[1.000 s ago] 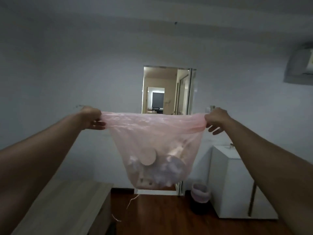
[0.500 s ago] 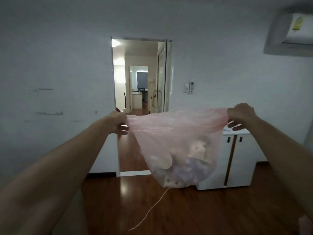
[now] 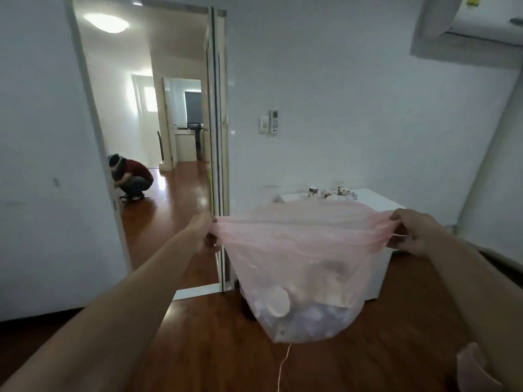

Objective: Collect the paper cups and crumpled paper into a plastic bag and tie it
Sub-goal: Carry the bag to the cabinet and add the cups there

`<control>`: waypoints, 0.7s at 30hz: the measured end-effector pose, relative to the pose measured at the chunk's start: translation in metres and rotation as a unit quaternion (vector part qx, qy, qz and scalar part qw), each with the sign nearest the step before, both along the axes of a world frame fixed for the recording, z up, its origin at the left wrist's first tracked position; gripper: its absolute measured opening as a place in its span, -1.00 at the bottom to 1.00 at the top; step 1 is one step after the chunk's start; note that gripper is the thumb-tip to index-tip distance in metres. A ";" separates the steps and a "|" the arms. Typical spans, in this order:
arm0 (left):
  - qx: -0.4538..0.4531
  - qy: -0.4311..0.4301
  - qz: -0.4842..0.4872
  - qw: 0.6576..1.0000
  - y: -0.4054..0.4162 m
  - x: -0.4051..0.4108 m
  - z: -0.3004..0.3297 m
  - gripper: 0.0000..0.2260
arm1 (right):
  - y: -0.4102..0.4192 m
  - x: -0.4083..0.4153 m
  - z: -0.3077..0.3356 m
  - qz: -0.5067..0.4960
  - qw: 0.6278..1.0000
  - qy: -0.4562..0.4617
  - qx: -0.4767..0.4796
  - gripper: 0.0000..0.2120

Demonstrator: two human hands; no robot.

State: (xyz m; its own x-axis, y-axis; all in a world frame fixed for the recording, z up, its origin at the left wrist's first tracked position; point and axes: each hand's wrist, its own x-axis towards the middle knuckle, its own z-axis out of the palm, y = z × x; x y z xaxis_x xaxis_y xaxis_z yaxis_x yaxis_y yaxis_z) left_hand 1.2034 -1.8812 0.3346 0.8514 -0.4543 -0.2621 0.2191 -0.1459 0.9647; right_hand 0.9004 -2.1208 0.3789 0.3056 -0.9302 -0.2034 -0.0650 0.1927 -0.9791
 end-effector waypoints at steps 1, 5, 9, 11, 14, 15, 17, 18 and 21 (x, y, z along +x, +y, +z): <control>-0.003 0.002 -0.001 1.000 -0.026 0.007 -0.001 -0.89 | -0.025 0.007 -0.002 -0.003 1.000 -0.003 0.005 -0.82; 0.000 -0.003 -0.003 1.000 -0.120 0.031 -0.013 -0.86 | -0.118 0.028 -0.025 -0.025 1.000 0.005 0.015 -0.87; -0.009 0.009 -0.038 0.999 -0.208 0.065 -0.029 -0.84 | -0.205 0.055 -0.041 -0.053 0.999 -0.003 -0.008 -0.91; -0.019 0.002 -0.043 0.999 -0.251 0.080 -0.037 -0.83 | -0.248 0.072 -0.049 -0.053 0.998 0.002 -0.022 -0.91; -0.032 -0.011 -0.026 0.999 -0.317 0.103 -0.041 -0.87 | -0.316 0.101 -0.058 -0.042 0.999 0.002 -0.034 -0.88; -0.033 -0.012 -0.020 0.999 -0.338 0.111 -0.043 -0.88 | -0.339 0.111 -0.060 -0.040 0.999 0.002 -0.036 -0.88; -0.036 -0.005 -0.006 0.999 -0.380 0.127 -0.043 -0.88 | -0.385 0.133 -0.059 -0.029 0.999 0.005 -0.033 -0.90; -0.037 0.000 0.000 0.999 -0.399 0.136 -0.042 -0.88 | -0.407 0.144 -0.056 -0.020 0.999 0.006 -0.028 -0.91; -0.048 0.005 0.028 0.998 -0.452 0.166 -0.038 -0.86 | -0.470 0.178 -0.048 0.015 0.999 0.000 -0.029 -0.91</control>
State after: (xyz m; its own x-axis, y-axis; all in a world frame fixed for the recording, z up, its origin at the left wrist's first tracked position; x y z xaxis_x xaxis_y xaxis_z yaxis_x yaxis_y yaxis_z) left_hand 1.3698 -2.3327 0.2963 0.8739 -0.4289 -0.2287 0.2345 -0.0400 0.9713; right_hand 1.0786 -2.5913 0.3313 0.3334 -0.9309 -0.1492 -0.0704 0.1332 -0.9886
